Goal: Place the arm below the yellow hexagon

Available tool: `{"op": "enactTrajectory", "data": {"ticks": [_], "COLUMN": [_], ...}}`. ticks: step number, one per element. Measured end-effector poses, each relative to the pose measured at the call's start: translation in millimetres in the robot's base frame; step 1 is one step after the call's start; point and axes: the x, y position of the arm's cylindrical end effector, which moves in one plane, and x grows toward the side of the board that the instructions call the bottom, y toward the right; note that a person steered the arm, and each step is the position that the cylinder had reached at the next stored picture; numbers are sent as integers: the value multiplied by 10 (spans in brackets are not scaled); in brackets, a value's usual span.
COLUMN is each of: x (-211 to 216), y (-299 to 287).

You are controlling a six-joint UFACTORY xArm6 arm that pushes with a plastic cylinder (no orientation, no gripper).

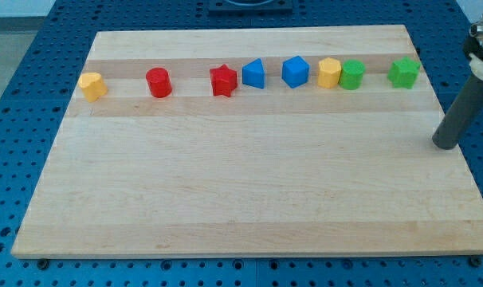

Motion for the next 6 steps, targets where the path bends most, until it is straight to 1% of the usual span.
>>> {"op": "enactTrajectory", "data": {"ticks": [2,5,6], "x": [1,1,1], "y": [-32,-1434,-1437]}}
